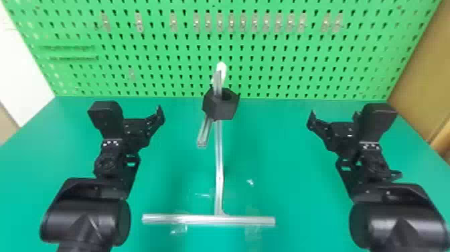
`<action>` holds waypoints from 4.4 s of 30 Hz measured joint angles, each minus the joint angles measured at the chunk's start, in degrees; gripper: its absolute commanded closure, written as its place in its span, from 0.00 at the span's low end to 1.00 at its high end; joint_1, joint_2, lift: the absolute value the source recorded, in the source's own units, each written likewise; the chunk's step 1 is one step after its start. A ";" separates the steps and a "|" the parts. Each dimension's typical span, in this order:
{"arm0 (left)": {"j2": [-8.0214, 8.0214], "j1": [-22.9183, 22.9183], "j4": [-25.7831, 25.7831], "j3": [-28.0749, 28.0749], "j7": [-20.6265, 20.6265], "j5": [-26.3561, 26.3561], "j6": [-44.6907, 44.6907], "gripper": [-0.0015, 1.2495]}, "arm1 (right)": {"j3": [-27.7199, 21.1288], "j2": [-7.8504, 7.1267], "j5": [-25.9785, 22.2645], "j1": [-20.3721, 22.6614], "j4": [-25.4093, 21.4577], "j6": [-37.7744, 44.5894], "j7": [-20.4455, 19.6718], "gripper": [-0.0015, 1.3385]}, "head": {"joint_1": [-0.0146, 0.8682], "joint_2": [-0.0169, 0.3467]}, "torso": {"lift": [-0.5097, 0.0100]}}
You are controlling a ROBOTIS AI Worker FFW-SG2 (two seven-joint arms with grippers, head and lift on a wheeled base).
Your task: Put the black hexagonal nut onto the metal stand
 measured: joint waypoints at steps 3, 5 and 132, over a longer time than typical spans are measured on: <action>0.00 -0.06 0.00 -0.01 0.00 -0.06 0.00 0.12 | -0.08 0.03 0.05 0.08 -0.18 0.43 -0.01 0.03 | 0.80 0.27 | 0.98; 0.00 -0.09 0.00 -0.02 0.00 -0.09 0.00 0.12 | -0.10 0.03 0.06 0.10 -0.32 0.71 -0.01 0.03 | 0.80 0.27 | 0.98; -0.15 -1.66 0.69 -0.61 0.00 -1.28 -0.79 0.12 | 1.06 -1.33 1.37 -2.62 -2.12 6.59 0.87 0.06 | 0.80 0.27 | 0.98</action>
